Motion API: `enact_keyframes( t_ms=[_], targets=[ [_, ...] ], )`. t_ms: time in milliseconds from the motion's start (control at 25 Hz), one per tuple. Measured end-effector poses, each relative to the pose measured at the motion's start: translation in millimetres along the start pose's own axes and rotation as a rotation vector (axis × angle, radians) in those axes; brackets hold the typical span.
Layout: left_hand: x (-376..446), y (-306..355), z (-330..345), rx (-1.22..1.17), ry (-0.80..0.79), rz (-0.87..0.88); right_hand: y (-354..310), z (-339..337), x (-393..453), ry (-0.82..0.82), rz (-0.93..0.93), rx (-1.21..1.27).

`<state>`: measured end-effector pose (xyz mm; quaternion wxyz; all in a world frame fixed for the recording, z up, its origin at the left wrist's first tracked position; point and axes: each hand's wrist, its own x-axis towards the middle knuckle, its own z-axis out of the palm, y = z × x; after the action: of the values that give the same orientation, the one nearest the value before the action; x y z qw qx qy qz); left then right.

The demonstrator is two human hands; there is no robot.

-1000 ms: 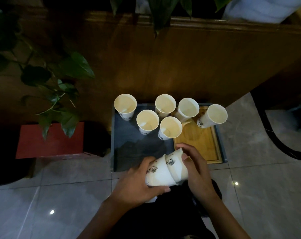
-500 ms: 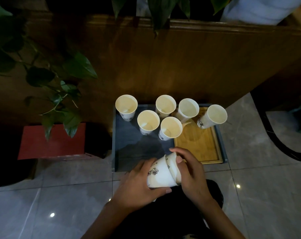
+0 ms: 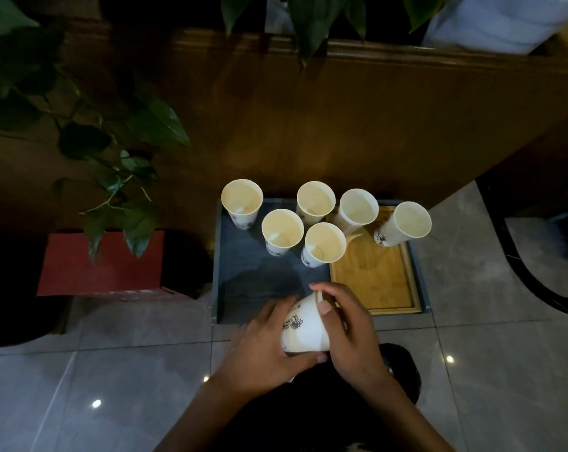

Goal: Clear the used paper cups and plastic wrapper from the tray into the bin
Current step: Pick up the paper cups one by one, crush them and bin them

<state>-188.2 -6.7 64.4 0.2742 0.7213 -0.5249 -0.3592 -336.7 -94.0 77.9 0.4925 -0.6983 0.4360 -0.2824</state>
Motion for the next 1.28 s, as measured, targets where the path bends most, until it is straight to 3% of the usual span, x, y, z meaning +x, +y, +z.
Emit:
enact_keyframes(
  t_ms=[280, 400, 760, 920, 1040, 1120, 1280],
  targets=[
    [7.9, -8.8, 6.9, 0.011, 0.026, 0.015, 1.8, -8.2, 5.8, -0.149, -0.013, -0.002],
    [11.7, -11.0, 11.0, 0.076, 0.063, 0.072, 4.1, -9.8, 5.7, -0.163, 0.039, -0.012],
    [27.8, -19.7, 22.9, 0.176, 0.166, 0.137, 17.0, -8.3, 13.2, -0.177, -0.033, -0.191],
    [40.0, -29.0, 36.4, 0.077, 0.127, 0.062, 20.5, 4.1, 23.0, -0.231, -0.02, -0.549],
    [48.4, -40.5, 42.1, -0.14, 0.087, -0.059, 23.4, 22.9, 36.9, -0.268, -0.089, -0.801],
    [53.8, -49.7, 43.7, -0.244, 0.078, -0.133, 28.3, 34.8, 44.4, -0.298, -0.094, -0.884],
    [63.7, -62.6, 51.8, -0.211, 0.047, -0.257, 42.9, 54.4, 48.0, -0.281, -0.13, -0.96]
  ],
)
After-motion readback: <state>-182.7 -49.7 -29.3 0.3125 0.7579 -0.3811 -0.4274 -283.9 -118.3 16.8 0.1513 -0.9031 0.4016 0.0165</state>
